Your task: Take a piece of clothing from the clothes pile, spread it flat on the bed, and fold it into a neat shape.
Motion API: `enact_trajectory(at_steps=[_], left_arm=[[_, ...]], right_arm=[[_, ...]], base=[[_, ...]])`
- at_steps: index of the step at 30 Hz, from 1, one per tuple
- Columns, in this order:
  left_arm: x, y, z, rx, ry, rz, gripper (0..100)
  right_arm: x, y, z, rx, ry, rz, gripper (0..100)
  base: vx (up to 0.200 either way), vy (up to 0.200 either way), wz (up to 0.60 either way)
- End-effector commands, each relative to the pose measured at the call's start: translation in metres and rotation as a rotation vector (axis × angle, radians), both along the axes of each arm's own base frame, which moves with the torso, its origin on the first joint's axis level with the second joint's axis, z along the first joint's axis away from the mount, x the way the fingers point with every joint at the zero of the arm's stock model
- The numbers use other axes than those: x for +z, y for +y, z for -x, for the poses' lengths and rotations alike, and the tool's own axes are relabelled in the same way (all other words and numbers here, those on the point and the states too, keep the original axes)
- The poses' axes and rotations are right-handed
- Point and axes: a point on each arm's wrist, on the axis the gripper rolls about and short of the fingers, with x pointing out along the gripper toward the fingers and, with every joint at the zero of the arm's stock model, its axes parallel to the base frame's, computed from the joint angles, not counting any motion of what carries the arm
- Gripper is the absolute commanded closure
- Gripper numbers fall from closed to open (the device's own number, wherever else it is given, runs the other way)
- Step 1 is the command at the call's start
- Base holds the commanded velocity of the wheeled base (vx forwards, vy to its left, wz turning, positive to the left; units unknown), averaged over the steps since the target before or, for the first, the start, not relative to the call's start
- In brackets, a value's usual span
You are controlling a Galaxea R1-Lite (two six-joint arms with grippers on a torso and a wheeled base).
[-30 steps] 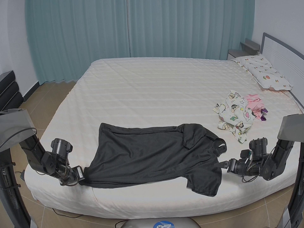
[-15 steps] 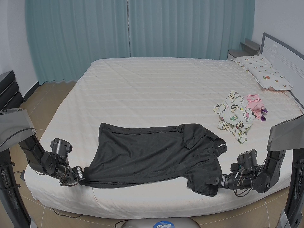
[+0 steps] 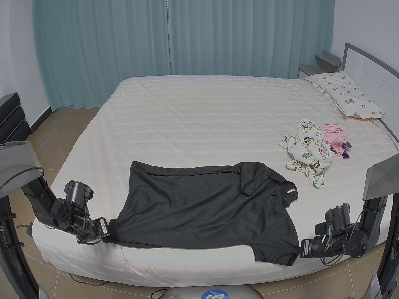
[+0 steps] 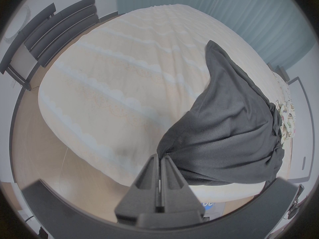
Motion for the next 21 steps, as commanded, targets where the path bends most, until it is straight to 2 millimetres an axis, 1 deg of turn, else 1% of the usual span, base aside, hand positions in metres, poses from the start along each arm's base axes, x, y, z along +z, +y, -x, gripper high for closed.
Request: enact_trajectory(at_steps=[1, 2, 4, 8, 11, 12, 17, 21], left_arm=[[0.006, -0.001, 0.01, -0.031, -0.001, -0.018, 100], [0.005, -0.002, 0.011, -0.039, 0.004, -0.023, 100], [0.001, -0.003, 0.021, -0.084, 0.052, -0.049, 100], [-0.002, -0.005, 0.032, -0.14, 0.145, -0.087, 100], [-0.002, -0.005, 0.034, -0.15, 0.171, -0.096, 100], [-0.004, -0.006, 0.041, -0.188, 0.243, -0.111, 100], [-0.006, -0.008, 0.044, -0.21, 0.29, -0.114, 100], [-0.006, -0.009, 0.043, -0.212, 0.284, -0.113, 100]], right_arm=[[0.011, -0.011, 0.027, 0.006, 0.018, 0.026, 100], [0.011, -0.012, 0.03, 0.013, 0.021, 0.03, 100], [0.01, -0.014, 0.039, 0.033, 0.041, 0.05, 100], [0.007, -0.018, 0.044, 0.046, 0.071, 0.07, 100], [0.006, -0.019, 0.044, 0.046, 0.075, 0.074, 100], [0.003, -0.021, 0.047, 0.045, 0.106, 0.08, 100], [-0.002, -0.023, 0.047, 0.069, 0.125, 0.103, 100], [-0.007, -0.024, 0.044, 0.077, 0.125, 0.114, 100]], base=[[0.0, 0.0, 0.0], [0.0, 0.0, 0.0], [0.0, 0.0, 0.0], [0.0, 0.0, 0.0], [0.0, 0.0, 0.0], [0.0, 0.0, 0.0], [0.0, 0.0, 0.0], [0.0, 0.0, 0.0]])
